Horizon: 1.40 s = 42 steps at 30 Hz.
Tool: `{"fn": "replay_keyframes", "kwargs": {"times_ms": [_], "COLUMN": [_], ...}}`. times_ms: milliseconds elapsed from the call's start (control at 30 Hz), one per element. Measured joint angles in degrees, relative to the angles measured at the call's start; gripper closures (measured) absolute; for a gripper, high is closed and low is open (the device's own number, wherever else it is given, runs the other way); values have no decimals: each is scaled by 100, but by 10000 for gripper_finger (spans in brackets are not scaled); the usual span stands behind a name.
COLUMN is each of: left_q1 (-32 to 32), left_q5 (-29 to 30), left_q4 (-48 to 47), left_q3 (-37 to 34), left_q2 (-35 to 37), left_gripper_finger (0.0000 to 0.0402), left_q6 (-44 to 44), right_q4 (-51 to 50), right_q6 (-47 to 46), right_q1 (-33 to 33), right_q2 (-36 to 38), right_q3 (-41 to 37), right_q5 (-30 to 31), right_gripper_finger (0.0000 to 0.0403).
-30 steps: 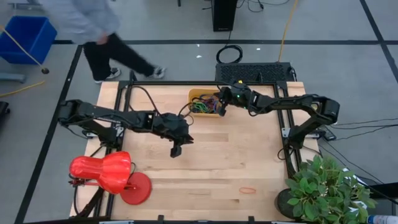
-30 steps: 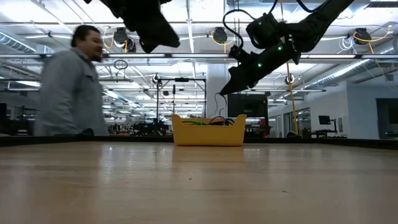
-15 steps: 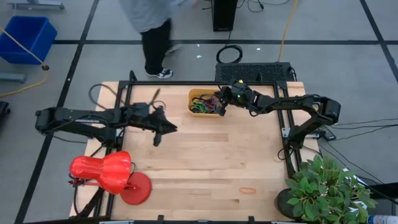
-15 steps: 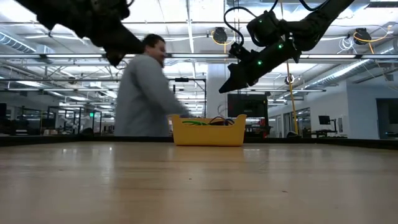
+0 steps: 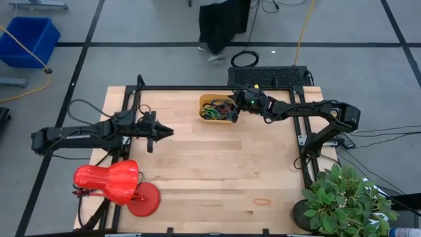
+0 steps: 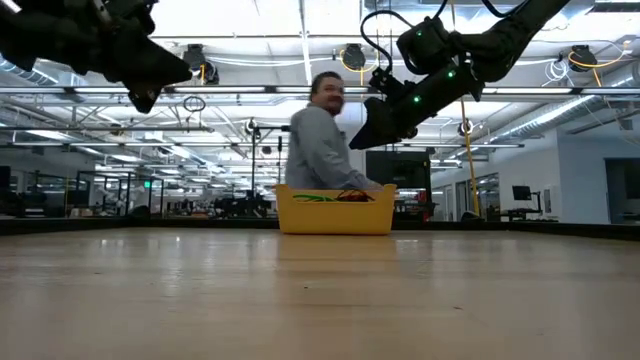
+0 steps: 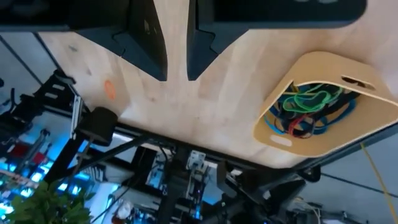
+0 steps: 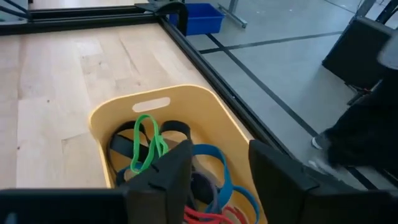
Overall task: Pick and place rubber bands into bin
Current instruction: Put the orange rubber band into the yellow bin
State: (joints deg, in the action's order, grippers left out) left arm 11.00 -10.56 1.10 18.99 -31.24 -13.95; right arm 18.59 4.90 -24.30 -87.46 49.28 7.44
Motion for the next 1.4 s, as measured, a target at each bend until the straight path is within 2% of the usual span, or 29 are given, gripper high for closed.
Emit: {"fn": "replay_keyframes", "kwargs": {"times_ms": [200, 367, 500, 733, 1000, 1300, 1400], "left_q1": [13, 104, 206, 305, 448, 517, 517], "left_q5": [6, 8, 9, 6, 59, 355, 362], "left_q4": [12, -7, -6, 0, -4, -2, -4], "left_q3": [-262, -569, -804, -1044, -1177, -1177, -1177], "left_q2": [470, 841, 1105, 1359, 1385, 1385, 1374], "left_gripper_finger": [334, 334, 334, 334, 334, 334, 334], "left_q6": [10, -149, -257, -310, -318, -232, -89], "right_q4": [-4, -184, -938, -2877, -4842, -4882, -4743], "right_q6": [-101, -83, -78, 180, -579, -535, -537], "right_q1": [219, 421, 589, 1315, 2483, 3936, 4322], "right_q2": [1, 169, 560, 1469, 1769, 1424, 1209], "right_q3": [0, -4, -4, -4, -4, -23, -130], "right_q5": [-117, -1286, -1954, -1974, -1975, -1956, -1782], "right_gripper_finger": [233, 232, 232, 232, 232, 232, 232]}}
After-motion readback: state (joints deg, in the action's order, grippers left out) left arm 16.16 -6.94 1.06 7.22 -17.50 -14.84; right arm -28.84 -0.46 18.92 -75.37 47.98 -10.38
